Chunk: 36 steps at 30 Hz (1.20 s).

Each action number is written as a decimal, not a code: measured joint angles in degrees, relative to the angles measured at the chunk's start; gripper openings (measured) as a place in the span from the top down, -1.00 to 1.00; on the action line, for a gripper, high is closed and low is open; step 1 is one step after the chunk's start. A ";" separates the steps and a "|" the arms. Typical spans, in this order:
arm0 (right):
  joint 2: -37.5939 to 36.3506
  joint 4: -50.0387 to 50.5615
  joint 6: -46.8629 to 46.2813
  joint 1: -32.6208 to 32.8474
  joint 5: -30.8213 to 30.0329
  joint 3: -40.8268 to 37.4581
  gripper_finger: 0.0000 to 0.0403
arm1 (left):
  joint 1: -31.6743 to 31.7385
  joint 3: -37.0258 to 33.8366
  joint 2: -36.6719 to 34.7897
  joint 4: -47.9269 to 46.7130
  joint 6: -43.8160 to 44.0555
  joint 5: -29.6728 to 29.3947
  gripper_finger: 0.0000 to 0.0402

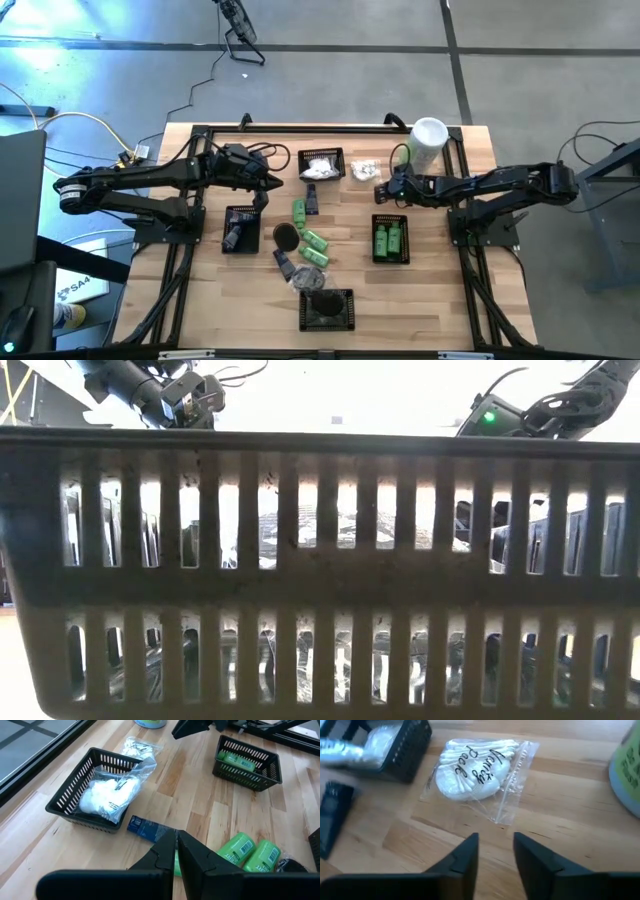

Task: Pick & Place Travel size toiletries
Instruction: Put the pack of cotton buds into the top middle black bin

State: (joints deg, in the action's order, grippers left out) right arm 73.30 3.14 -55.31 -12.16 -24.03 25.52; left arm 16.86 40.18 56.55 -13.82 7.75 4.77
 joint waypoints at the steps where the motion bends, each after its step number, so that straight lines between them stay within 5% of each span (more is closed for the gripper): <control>1: 0.00 0.00 -1.74 -0.06 -0.02 0.00 0.36 | 0.01 0.00 0.00 0.00 0.02 0.01 0.92; 9: 0.00 0.02 -13.70 -2.51 3.52 0.00 -0.01 | 0.00 0.00 0.11 0.02 0.00 -0.21 0.92; 28: 0.32 -2.39 -15.60 -2.89 -1.32 0.00 0.10 | 0.00 0.00 5.49 4.44 -1.02 -0.39 0.92; 36: 7.28 -8.45 -15.75 -1.70 -2.23 -0.02 0.06 | 0.00 0.00 5.50 4.50 -1.95 -0.39 0.92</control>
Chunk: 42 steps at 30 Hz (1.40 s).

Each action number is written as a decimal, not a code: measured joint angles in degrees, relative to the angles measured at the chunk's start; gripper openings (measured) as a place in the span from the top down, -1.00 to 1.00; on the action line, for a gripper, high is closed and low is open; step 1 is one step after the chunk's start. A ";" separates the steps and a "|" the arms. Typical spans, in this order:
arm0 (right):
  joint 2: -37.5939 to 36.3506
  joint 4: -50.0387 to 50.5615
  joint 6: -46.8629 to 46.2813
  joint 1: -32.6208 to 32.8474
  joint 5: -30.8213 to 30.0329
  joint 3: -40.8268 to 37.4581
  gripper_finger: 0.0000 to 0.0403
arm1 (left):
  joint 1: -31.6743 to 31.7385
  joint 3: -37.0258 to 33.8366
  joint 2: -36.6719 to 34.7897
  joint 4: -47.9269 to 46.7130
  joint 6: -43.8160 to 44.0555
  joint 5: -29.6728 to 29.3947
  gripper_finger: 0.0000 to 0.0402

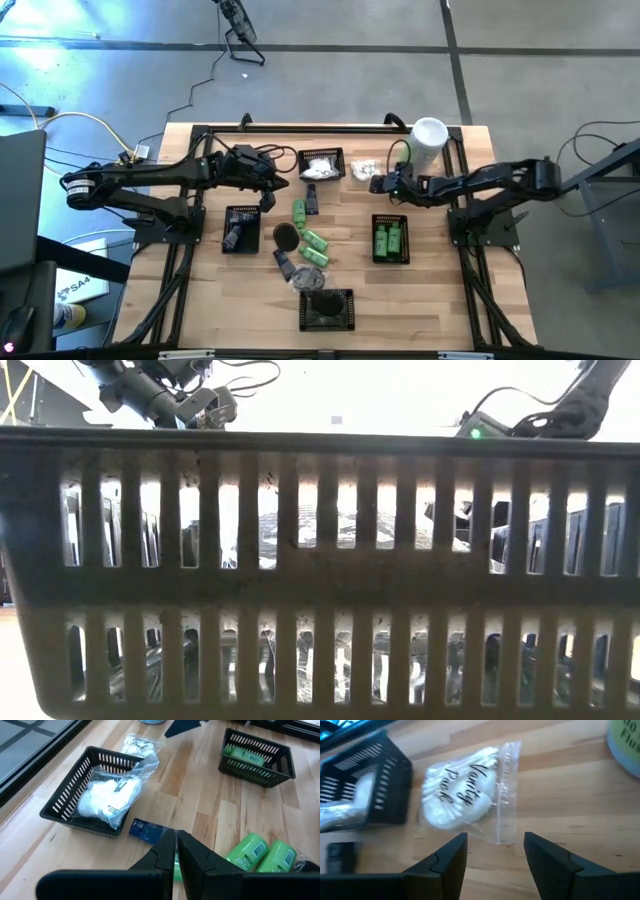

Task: Pick & Place Travel size toiletries
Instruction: Put the pack of cotton buds into the top middle black bin

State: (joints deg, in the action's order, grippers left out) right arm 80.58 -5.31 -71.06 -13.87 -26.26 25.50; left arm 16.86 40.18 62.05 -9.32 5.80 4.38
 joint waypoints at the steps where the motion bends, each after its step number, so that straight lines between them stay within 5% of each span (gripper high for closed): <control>1: 0.94 -0.55 -0.74 0.00 -0.35 0.00 0.06 | 0.00 0.00 0.00 0.00 0.00 0.00 0.92; 19: 8.13 -10.22 0.65 -5.06 5.43 0.04 0.10 | 0.00 0.00 -0.01 -0.18 0.00 -0.09 0.92; 36: 8.15 -8.91 5.28 -5.41 5.22 -0.02 0.94 | 0.00 0.00 -0.01 -0.25 0.00 -0.17 0.92; 42: 8.15 -9.02 6.78 -5.07 5.07 -0.02 0.98 | 0.00 0.00 -0.01 -1.27 0.00 -0.20 0.92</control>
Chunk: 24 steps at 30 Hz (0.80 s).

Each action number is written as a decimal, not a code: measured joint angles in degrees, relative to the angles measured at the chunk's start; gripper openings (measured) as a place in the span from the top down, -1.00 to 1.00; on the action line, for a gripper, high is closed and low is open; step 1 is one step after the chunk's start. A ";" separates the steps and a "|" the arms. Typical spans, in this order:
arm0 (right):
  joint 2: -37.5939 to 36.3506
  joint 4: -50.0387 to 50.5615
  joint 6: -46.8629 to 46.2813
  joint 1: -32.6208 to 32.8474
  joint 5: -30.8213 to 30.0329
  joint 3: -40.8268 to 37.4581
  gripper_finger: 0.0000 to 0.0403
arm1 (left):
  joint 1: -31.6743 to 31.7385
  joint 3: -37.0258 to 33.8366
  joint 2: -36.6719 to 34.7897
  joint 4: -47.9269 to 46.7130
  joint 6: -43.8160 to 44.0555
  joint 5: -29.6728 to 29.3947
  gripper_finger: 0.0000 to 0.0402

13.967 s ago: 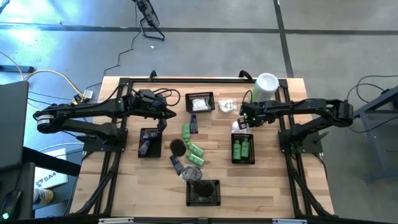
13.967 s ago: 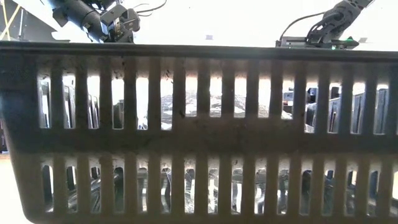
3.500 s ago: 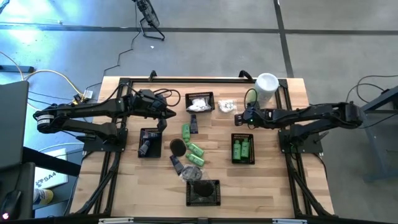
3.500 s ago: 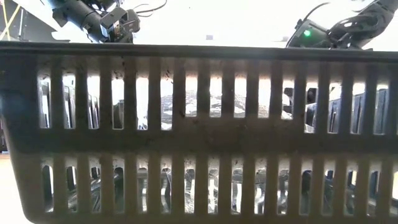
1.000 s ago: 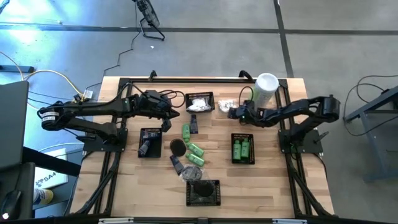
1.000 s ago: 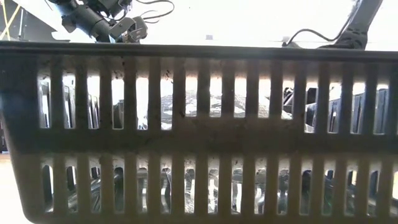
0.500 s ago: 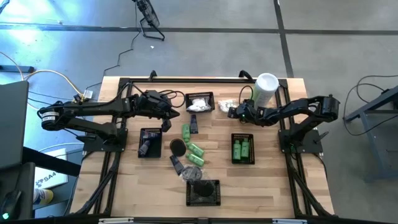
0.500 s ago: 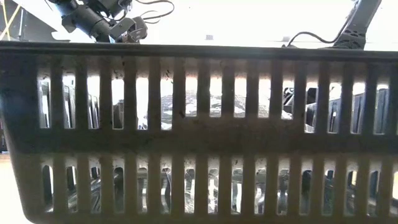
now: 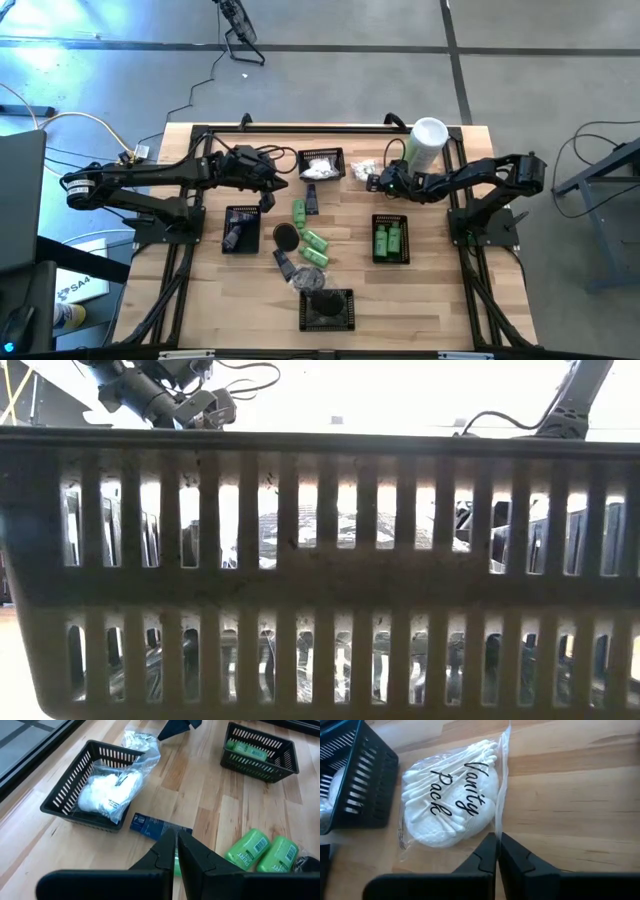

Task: Pick & Place Travel size toiletries
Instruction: Put the pack of cotton buds into the top middle black bin

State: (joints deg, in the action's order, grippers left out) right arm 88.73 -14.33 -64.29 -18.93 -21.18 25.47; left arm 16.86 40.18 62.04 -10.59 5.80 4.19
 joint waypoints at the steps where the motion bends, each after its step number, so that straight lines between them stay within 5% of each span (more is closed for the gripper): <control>1: 0.00 -0.07 0.21 0.23 -0.30 0.00 0.98 | 0.00 0.00 0.00 0.02 0.00 0.00 0.92; 14: -6.46 -3.68 7.93 2.84 -4.40 0.00 0.98 | 0.00 0.00 -0.84 3.50 0.66 1.42 0.92; 24: -15.53 -6.55 15.91 2.92 -4.47 0.02 0.98 | 0.00 0.02 -10.55 4.46 -4.51 0.79 0.92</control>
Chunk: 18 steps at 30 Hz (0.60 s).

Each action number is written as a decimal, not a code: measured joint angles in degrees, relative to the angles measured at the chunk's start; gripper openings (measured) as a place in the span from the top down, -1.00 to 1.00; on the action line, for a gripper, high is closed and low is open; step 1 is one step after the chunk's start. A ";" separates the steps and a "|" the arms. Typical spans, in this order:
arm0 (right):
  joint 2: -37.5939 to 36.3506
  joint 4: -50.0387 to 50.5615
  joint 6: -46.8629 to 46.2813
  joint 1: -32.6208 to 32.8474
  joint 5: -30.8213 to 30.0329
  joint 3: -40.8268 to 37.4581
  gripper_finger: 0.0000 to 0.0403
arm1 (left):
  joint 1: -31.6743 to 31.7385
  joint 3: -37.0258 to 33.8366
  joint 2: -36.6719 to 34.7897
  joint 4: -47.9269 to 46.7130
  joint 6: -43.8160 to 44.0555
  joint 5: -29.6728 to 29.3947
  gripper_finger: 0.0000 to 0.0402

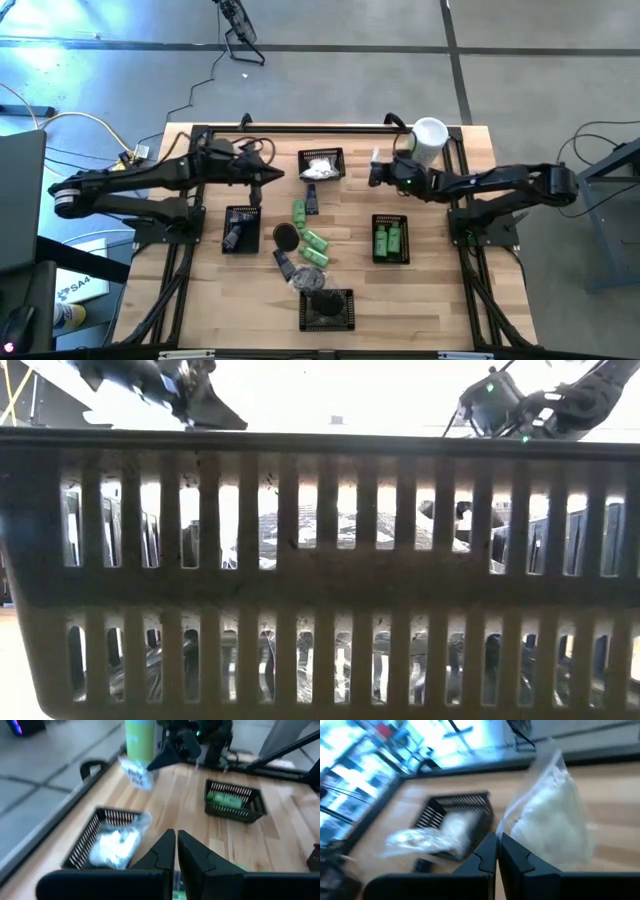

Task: Pick & Place Travel size toiletries
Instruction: Put the pack of cotton buds into the top middle black bin

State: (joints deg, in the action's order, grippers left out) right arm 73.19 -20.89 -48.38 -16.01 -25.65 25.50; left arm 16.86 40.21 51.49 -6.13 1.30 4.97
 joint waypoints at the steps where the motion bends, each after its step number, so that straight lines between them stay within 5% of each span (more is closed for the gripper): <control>1: -0.54 -0.83 0.58 0.05 0.02 0.01 0.98 | 0.00 0.00 -1.12 -0.18 -0.77 0.00 0.92; 18: -3.18 -10.71 7.70 3.75 0.69 2.49 0.98 | 0.00 0.04 -18.85 -12.56 -3.59 -0.07 0.92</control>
State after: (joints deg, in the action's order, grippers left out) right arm 70.02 -31.60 -40.68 -12.26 -24.95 27.98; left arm 16.86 40.25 32.64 -18.70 -2.29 4.90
